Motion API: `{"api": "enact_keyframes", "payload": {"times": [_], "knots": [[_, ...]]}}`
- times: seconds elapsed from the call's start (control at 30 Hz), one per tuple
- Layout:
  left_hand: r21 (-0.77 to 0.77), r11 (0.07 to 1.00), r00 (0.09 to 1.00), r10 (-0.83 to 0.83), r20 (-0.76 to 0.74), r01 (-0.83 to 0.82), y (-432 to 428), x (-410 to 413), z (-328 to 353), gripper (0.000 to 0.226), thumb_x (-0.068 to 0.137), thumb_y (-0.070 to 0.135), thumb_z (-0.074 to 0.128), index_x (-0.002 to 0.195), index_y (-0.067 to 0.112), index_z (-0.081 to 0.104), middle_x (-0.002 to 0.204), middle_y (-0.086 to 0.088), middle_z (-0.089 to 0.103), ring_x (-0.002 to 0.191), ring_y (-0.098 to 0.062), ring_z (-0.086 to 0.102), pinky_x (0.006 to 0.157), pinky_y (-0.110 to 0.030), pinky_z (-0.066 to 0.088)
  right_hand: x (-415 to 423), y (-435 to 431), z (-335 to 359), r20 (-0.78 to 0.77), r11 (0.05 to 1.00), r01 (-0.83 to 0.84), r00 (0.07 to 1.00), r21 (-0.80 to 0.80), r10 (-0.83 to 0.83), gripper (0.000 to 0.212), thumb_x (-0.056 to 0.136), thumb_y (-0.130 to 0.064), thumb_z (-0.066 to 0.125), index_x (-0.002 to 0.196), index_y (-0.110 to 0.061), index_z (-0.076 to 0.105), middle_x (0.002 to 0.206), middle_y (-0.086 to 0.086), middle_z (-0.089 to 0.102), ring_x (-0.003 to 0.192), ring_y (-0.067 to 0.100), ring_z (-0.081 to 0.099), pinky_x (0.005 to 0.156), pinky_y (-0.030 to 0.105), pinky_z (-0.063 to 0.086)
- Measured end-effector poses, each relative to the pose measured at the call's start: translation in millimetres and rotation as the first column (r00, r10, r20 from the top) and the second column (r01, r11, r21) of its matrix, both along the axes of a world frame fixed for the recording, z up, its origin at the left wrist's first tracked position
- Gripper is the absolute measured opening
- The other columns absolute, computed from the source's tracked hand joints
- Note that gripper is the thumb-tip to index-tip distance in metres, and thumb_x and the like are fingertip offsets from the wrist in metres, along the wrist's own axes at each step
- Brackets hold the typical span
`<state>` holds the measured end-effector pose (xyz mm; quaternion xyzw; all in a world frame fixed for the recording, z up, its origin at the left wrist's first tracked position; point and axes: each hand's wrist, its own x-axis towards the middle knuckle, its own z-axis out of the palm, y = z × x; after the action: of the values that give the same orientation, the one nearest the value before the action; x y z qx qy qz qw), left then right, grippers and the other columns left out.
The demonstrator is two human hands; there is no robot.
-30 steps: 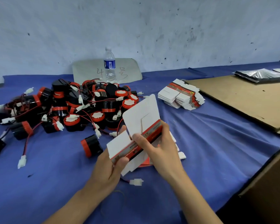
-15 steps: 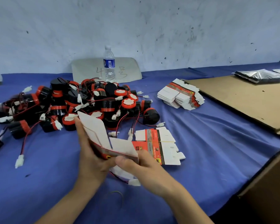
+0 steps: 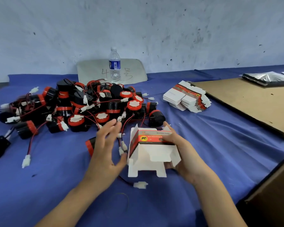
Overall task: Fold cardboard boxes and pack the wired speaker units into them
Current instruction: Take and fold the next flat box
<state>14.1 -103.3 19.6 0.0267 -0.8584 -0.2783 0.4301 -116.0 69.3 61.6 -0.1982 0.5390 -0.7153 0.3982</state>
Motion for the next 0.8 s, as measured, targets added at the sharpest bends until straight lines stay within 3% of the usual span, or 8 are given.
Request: {"api": "enact_keyframes", "payload": {"times": [0.1,0.17,0.23,0.33,0.5,0.6,0.67,0.8], "knots": [[-0.128,0.986,0.991,-0.093,0.093,0.105,8,-2,-4,0.087,0.077,0.050,0.068,0.146,0.053,0.015,0.157,0.019,0.006,0.143,-0.020,0.021,0.110,-0.037,0.030,9,1,4,-0.029,0.996,-0.078,0.996,0.052,0.080,0.056,0.084,-0.040,0.061,0.136,-0.049,0.042,0.110,-0.010,0.071,0.086,0.013,0.071,0.068,0.035,0.057],[-0.103,0.983,0.986,-0.141,0.083,0.149,11,-3,-6,0.083,0.076,0.057,0.068,0.144,0.050,0.022,0.157,0.017,0.010,0.143,-0.024,0.024,0.111,-0.040,0.033,16,-9,14,-0.103,0.987,-0.099,0.988,0.126,0.112,0.059,0.082,-0.045,0.059,0.137,-0.043,0.039,0.124,-0.008,0.064,0.103,0.011,0.066,0.076,0.027,0.055],[-0.037,0.979,0.979,-0.196,0.047,0.198,11,-2,-5,0.076,0.076,0.057,0.069,0.141,0.049,0.029,0.154,0.017,0.021,0.142,-0.016,0.029,0.111,-0.029,0.033,14,-6,11,-0.239,0.989,-0.123,0.961,0.077,0.138,0.048,0.099,-0.025,0.043,0.145,-0.019,0.032,0.146,0.004,0.045,0.130,0.020,0.047,0.083,0.015,0.047],[0.153,0.958,0.970,-0.244,-0.020,0.244,9,-1,-2,0.076,0.068,0.042,0.079,0.133,0.049,0.040,0.138,0.024,0.043,0.128,-0.004,0.046,0.101,-0.016,0.040,14,0,24,-0.399,0.992,-0.095,0.909,0.077,0.118,0.045,0.103,-0.012,0.037,0.145,0.000,0.030,0.151,0.016,0.033,0.137,0.029,0.034,0.075,0.010,0.043],[0.360,0.900,0.969,-0.229,-0.093,0.247,14,-1,0,0.061,0.065,0.060,0.078,0.118,0.044,0.053,0.114,0.027,0.059,0.105,0.004,0.059,0.086,-0.009,0.046,20,-9,17,-0.528,0.990,-0.094,0.838,0.109,0.137,0.022,0.101,-0.029,0.046,0.123,-0.032,0.046,0.157,-0.014,0.016,0.139,-0.005,0.022,0.102,0.009,0.032],[0.418,0.885,0.979,-0.187,-0.083,0.205,14,0,-1,0.062,0.064,0.069,0.073,0.113,0.033,0.057,0.110,0.022,0.064,0.104,0.002,0.060,0.086,-0.009,0.045,20,-2,12,-0.615,0.988,-0.151,0.776,0.029,0.137,0.066,0.075,-0.070,0.059,0.133,-0.042,0.044,0.146,-0.015,0.041,0.135,0.002,0.037,0.109,0.027,0.037],[0.458,0.868,0.981,-0.177,-0.077,0.192,13,0,-2,0.065,0.063,0.068,0.075,0.108,0.024,0.058,0.107,0.014,0.065,0.103,-0.004,0.061,0.086,-0.015,0.048,20,1,11,-0.610,0.982,-0.188,0.782,-0.034,0.129,0.068,0.073,-0.062,0.067,0.134,-0.040,0.047,0.129,-0.001,0.057,0.121,0.017,0.054,0.098,0.046,0.049],[0.470,0.855,0.976,-0.199,-0.092,0.219,11,1,-1,0.062,0.064,0.064,0.076,0.109,0.025,0.057,0.100,0.004,0.065,0.099,-0.018,0.063,0.085,-0.029,0.053,24,-8,9,-0.619,0.993,-0.091,0.785,-0.070,0.028,0.044,0.076,-0.047,0.064,0.119,-0.046,0.055,0.115,-0.011,0.066,0.111,0.005,0.060,0.088,0.029,0.052]]}}
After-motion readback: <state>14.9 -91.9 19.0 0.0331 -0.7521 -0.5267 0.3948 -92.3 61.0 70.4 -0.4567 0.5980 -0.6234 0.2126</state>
